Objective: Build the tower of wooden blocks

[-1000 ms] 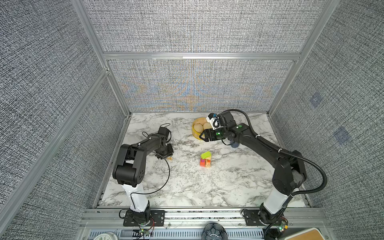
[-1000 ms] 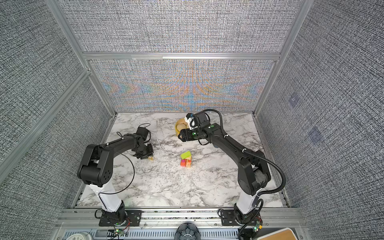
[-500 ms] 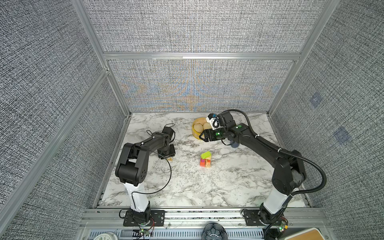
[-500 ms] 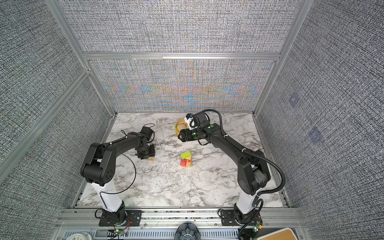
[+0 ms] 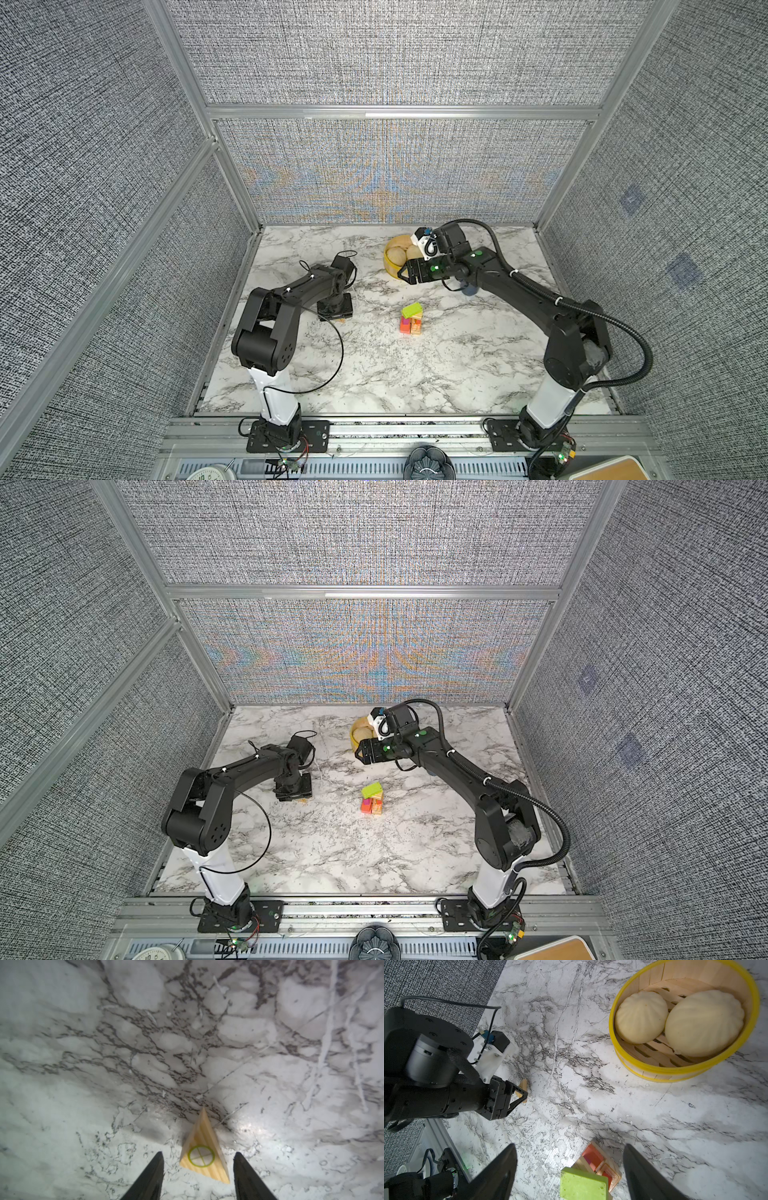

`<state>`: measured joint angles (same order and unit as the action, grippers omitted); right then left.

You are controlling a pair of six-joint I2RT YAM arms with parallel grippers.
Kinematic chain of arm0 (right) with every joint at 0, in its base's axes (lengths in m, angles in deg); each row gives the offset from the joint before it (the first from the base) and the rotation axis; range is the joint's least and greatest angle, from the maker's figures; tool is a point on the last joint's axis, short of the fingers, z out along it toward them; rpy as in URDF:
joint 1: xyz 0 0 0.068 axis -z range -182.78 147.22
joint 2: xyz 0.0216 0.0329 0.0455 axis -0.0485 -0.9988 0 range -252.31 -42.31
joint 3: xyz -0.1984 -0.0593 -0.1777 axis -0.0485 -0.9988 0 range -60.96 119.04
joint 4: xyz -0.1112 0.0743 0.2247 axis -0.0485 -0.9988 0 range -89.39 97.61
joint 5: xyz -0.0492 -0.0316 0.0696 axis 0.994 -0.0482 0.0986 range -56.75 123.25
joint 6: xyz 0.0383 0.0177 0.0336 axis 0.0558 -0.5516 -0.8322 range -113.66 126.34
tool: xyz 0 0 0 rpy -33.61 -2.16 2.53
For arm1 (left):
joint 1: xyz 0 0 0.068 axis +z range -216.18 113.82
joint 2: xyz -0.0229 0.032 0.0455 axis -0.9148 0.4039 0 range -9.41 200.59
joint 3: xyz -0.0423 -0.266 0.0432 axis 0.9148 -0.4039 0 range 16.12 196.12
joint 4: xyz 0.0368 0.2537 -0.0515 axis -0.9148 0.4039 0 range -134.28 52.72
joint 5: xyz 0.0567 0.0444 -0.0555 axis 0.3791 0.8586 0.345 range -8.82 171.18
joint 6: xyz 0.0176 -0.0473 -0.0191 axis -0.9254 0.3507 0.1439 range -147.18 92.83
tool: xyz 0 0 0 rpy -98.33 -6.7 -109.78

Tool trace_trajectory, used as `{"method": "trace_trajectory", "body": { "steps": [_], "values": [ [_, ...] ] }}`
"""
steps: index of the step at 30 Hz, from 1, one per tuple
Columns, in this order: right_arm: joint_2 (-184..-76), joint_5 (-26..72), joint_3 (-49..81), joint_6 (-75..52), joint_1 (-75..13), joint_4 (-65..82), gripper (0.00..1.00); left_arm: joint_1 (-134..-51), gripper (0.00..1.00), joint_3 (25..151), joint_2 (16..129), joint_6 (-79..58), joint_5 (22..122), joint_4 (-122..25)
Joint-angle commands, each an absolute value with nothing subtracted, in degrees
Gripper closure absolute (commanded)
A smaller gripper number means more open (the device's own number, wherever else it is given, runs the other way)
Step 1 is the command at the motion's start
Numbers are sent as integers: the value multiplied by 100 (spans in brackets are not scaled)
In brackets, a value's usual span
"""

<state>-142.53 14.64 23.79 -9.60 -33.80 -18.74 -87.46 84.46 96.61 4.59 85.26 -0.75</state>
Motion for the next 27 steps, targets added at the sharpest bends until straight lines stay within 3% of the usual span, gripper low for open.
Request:
{"method": "trace_trajectory", "body": {
  "steps": [1,9,20,27],
  "values": [
    [-14201,1451,2353,-944,-3390,-1797,18,-8756,45,8470,9717,521,8569,-44],
    [-14204,1460,2355,-932,-3392,-1797,18,-8756,53,8527,9823,569,8490,-134],
    [-14232,1479,2351,-925,-3389,-1799,18,-8771,73,8547,9922,516,8248,-241],
    [-14192,1471,2261,-826,-3391,-1654,18,-8770,75,8748,9909,364,8215,-42]
  ]
}}
